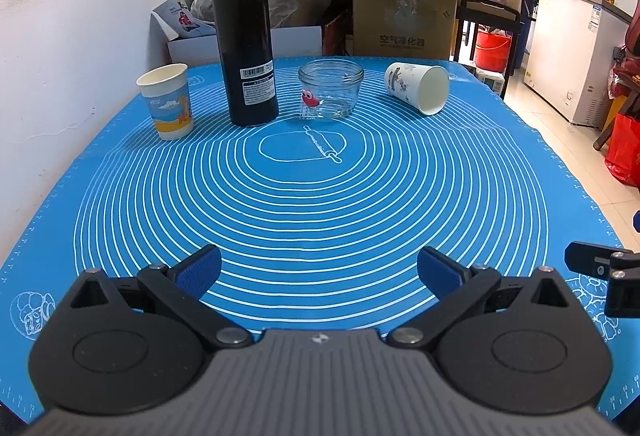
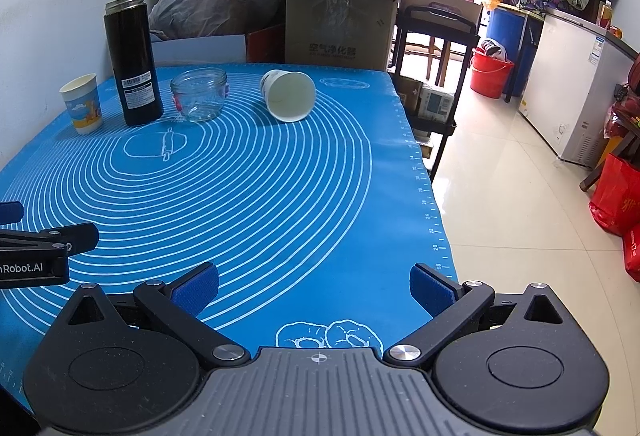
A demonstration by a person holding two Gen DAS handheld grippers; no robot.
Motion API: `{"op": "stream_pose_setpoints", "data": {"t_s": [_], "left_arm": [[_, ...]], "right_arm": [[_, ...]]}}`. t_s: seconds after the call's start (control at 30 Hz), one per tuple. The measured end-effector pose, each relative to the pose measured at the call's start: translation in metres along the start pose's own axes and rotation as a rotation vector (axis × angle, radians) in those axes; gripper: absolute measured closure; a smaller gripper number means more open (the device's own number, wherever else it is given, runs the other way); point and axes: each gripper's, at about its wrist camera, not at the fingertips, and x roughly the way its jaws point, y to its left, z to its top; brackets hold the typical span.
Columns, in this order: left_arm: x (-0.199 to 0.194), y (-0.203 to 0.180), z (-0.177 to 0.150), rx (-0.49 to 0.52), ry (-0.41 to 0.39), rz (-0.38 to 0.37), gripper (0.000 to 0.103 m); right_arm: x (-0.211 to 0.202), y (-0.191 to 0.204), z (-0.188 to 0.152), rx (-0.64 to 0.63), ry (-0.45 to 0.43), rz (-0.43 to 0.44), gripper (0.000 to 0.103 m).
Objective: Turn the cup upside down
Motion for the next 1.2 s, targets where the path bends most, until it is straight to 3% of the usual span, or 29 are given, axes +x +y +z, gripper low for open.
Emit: {"op": "stream_pose_setpoints", "data": {"t_s": [1.2], "left_arm": [[-0.0034,-0.0007,0.0010,0.003,-0.009,-0.015,0.000]], "right_arm": [[0.0005,-0.0004,-0.0010,-0.005,0.003,0.003,0.000]]}}
